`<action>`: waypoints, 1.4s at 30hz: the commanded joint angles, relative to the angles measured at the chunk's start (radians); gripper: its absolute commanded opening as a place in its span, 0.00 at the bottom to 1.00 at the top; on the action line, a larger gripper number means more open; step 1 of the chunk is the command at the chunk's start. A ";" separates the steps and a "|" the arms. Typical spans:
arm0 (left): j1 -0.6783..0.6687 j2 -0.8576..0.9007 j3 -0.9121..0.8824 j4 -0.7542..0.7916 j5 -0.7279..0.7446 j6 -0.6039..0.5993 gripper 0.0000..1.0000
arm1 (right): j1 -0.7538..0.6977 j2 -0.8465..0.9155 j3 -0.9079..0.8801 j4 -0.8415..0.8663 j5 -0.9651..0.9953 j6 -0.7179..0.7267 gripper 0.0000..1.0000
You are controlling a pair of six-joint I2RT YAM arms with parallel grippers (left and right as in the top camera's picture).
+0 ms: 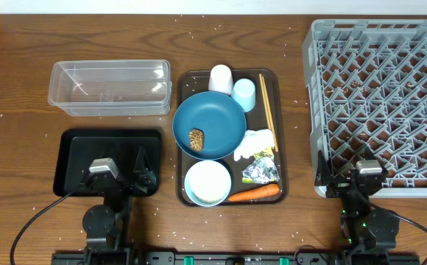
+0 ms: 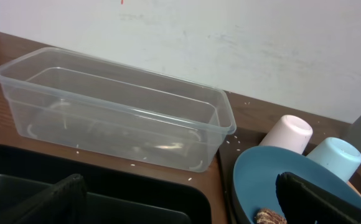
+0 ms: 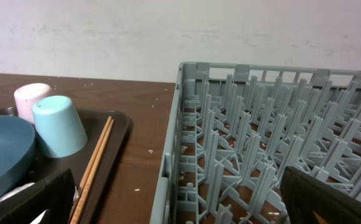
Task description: Sort waste into correct bins and load items into the dishwasher rack
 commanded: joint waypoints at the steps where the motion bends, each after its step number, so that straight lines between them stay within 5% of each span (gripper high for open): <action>1: -0.003 0.001 -0.024 -0.023 -0.008 0.013 0.98 | -0.008 0.002 -0.001 -0.004 0.002 -0.002 0.99; 29: -0.003 0.001 -0.024 -0.020 -0.005 0.007 0.98 | -0.008 0.002 -0.001 -0.004 0.002 -0.002 0.99; 37: -0.004 0.012 -0.022 0.003 0.486 -0.513 0.98 | -0.008 0.002 -0.001 -0.004 0.002 -0.002 0.99; 42: -0.004 0.012 -0.022 0.012 0.585 -0.582 0.98 | -0.008 0.002 -0.001 -0.004 0.002 -0.002 0.99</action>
